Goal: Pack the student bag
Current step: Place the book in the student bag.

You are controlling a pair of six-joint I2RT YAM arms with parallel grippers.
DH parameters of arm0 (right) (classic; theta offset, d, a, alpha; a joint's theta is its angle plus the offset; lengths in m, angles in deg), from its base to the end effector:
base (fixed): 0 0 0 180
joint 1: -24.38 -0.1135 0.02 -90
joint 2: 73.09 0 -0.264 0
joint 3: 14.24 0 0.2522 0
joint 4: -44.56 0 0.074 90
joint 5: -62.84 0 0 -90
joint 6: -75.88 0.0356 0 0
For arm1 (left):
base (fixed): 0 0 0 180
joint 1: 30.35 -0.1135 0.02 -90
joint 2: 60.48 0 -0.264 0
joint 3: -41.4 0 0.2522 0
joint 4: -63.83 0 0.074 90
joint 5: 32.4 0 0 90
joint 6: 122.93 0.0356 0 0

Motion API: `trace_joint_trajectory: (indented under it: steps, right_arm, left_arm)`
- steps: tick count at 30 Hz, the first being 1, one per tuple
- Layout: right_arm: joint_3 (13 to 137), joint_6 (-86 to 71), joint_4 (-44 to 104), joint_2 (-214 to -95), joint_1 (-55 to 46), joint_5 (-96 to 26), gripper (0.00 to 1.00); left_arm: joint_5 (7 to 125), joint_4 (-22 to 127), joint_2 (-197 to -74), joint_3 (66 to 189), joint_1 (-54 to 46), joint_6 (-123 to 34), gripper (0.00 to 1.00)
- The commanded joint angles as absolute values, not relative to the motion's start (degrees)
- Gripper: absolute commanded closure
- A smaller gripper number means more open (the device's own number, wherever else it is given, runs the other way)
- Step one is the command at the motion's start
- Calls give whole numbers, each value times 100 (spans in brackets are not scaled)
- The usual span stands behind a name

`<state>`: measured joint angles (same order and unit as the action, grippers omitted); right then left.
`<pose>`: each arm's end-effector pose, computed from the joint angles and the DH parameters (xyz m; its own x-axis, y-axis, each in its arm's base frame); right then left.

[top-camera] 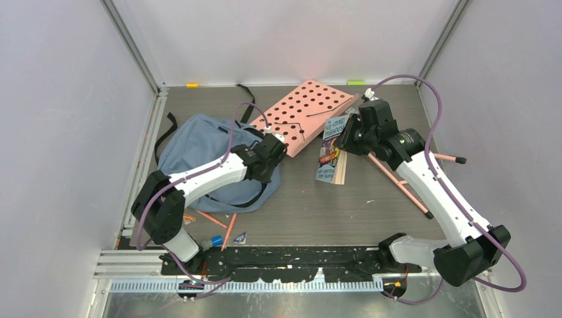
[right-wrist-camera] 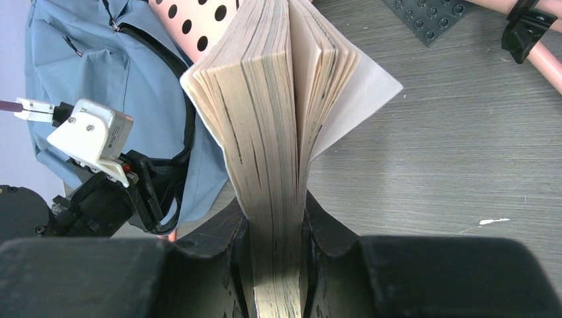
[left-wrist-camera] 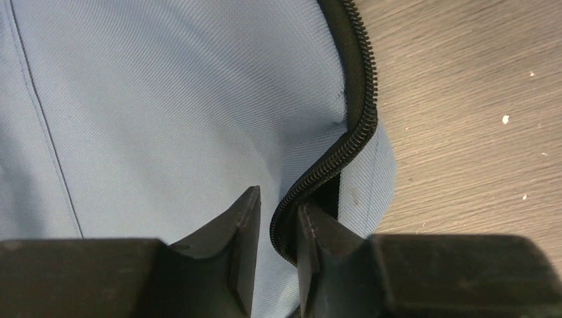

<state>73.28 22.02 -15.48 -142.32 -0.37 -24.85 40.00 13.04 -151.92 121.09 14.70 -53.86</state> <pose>0.2254 0.1024 0.3665 -0.7190 0.3174 -0.6183 0.0409 0.9074 0.4183 0.2360 -0.2212 0.2303 -0.7913 0.3107 -0.5265 0.3141 0.9455 0.0859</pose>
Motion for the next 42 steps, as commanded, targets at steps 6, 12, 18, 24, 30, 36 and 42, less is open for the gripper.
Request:
trace_joint_trajectory:
  steps: [6, 12, 18, 24, 30, 36, 42]
  right_arm:
    - [7564, 2458, -1083, -13964, -58, -2532, 99]
    - [7621, 3025, -820, -14146, -74, -3233, 99]
    - [7575, 3543, 74, -14407, -581, -3186, 99]
    - [7691, 4308, 1381, -15366, -1051, -3659, 99]
    - [8069, 4824, 2035, -16403, -1387, -4017, 99]
    - [8306, 5191, 2520, -17155, -1595, -4194, 99]
    - [8546, 5324, 3202, -17744, -1872, -4385, 99]
  left_arm:
    - [3039, 563, -14757, 12838, 1488, -5471, 100]
    - [2405, -219, -13938, 13575, 1364, -4949, 100]
    - [2880, -1214, -13850, 14230, 688, -4770, 100]
    - [3443, -1428, -13986, 14767, 449, -4629, 100]
    - [3521, -1425, -13967, 15122, 432, -4594, 100]
    - [3743, -1375, -13878, 15125, 333, -4515, 100]
    - [4048, -1338, -13857, 15093, 276, -4602, 100]
